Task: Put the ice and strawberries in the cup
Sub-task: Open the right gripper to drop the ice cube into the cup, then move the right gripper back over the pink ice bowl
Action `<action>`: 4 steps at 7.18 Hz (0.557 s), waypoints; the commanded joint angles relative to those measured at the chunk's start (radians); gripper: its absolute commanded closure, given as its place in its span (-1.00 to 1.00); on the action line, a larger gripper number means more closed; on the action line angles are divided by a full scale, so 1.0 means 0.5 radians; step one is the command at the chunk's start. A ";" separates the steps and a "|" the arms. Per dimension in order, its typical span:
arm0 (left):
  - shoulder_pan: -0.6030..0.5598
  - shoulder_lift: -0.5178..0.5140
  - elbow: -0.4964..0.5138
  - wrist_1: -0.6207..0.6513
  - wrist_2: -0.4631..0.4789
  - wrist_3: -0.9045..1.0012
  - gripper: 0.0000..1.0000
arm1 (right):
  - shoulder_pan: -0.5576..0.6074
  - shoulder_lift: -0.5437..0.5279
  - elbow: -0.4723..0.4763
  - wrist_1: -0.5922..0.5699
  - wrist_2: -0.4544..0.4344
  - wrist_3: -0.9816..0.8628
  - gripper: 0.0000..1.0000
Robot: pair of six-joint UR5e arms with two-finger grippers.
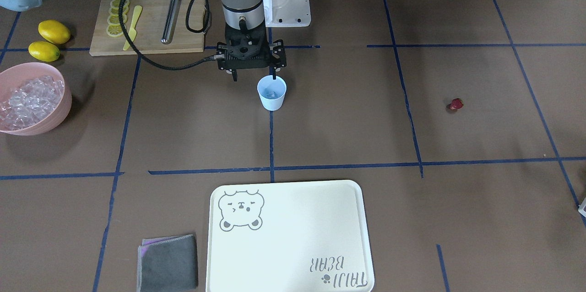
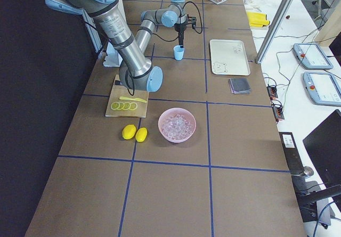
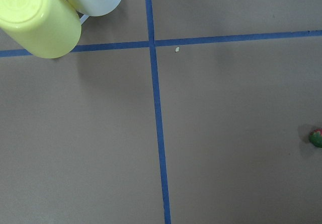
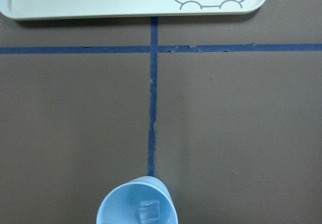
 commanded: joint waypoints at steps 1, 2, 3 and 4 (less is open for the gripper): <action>0.000 0.000 -0.003 0.000 0.000 0.000 -1.00 | 0.257 -0.326 0.287 0.001 0.202 -0.394 -0.98; 0.000 0.000 -0.003 0.000 0.000 0.000 -1.00 | 0.410 -0.483 0.361 0.007 0.343 -0.621 -0.98; 0.000 0.000 -0.003 0.000 0.000 0.003 -1.00 | 0.543 -0.624 0.411 0.007 0.420 -0.842 -0.98; 0.000 0.000 -0.003 0.000 0.000 0.006 -1.00 | 0.674 -0.753 0.429 0.010 0.512 -1.060 -0.98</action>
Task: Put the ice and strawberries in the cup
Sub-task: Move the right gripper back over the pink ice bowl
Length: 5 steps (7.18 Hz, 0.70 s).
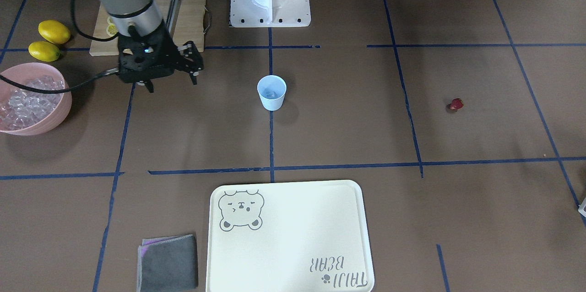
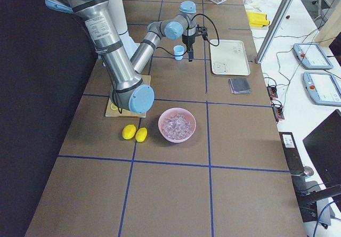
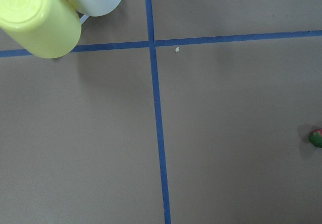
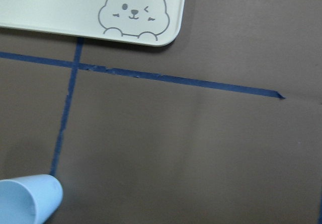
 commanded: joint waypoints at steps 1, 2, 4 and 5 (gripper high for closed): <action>0.000 0.000 -0.009 0.000 0.000 0.006 -1.00 | 0.335 -0.302 0.045 0.003 0.221 -0.538 -0.98; 0.000 0.000 -0.025 0.000 0.000 0.006 -1.00 | 0.513 -0.449 0.045 0.015 0.319 -0.817 -0.98; 0.000 0.000 -0.034 0.000 0.000 0.006 -1.00 | 0.774 -0.707 0.042 0.049 0.418 -1.259 -0.98; 0.000 0.003 -0.034 0.000 0.000 0.006 -1.00 | 0.809 -0.769 0.039 0.049 0.425 -1.340 -0.98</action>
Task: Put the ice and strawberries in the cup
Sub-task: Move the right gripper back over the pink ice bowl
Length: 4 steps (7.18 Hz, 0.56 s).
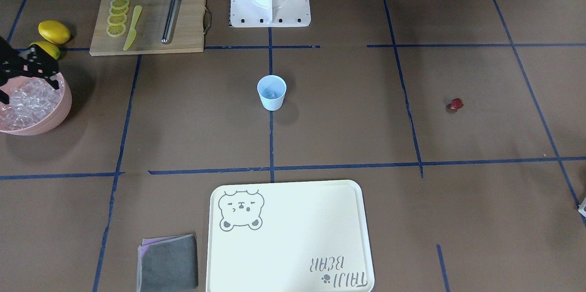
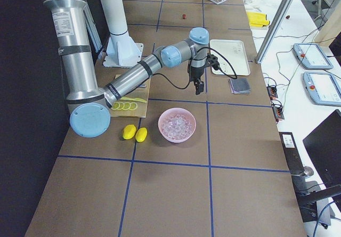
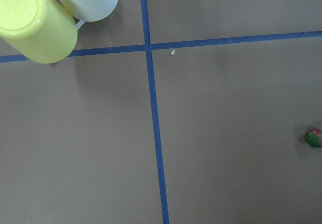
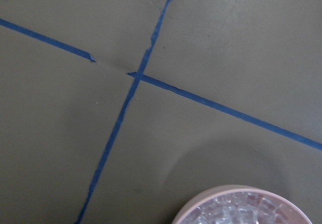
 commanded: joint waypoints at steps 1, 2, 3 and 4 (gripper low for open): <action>0.000 0.002 -0.004 0.000 0.000 0.000 -1.00 | 0.091 -0.205 -0.006 0.119 0.024 -0.191 -0.98; 0.000 0.005 -0.004 0.000 0.000 0.000 -1.00 | 0.088 -0.349 -0.024 0.348 0.027 -0.151 -0.97; 0.000 0.005 -0.004 0.000 0.000 0.000 -1.00 | 0.088 -0.393 -0.027 0.414 0.024 0.052 -0.95; 0.000 0.005 -0.004 0.000 0.000 0.000 -1.00 | 0.085 -0.396 -0.058 0.472 0.015 0.234 -0.93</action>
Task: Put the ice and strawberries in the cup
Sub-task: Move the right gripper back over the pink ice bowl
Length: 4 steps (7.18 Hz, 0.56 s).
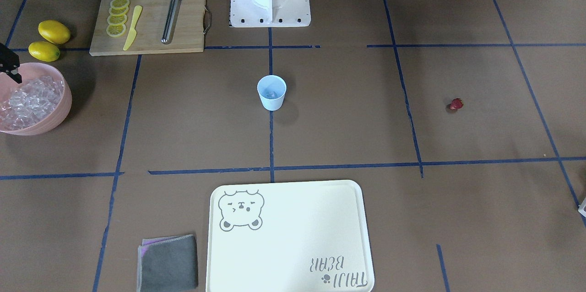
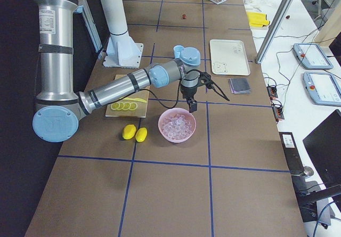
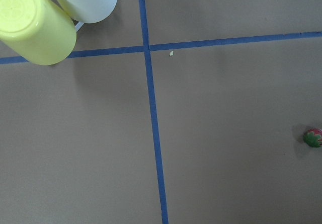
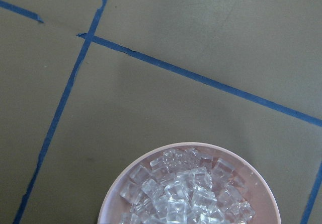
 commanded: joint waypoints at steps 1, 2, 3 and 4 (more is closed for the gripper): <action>0.000 0.001 0.000 0.000 0.000 0.000 -1.00 | -0.010 -0.108 -0.090 0.272 -0.008 0.251 -0.92; 0.000 0.001 -0.003 0.000 0.000 0.000 -1.00 | -0.077 -0.154 -0.125 0.450 -0.014 0.430 -0.92; 0.000 0.001 -0.003 0.000 0.000 0.000 -1.00 | -0.199 -0.209 -0.128 0.622 -0.105 0.620 -0.88; 0.000 0.001 -0.003 0.003 0.000 0.000 -1.00 | -0.301 -0.249 -0.180 0.766 -0.200 0.707 -0.86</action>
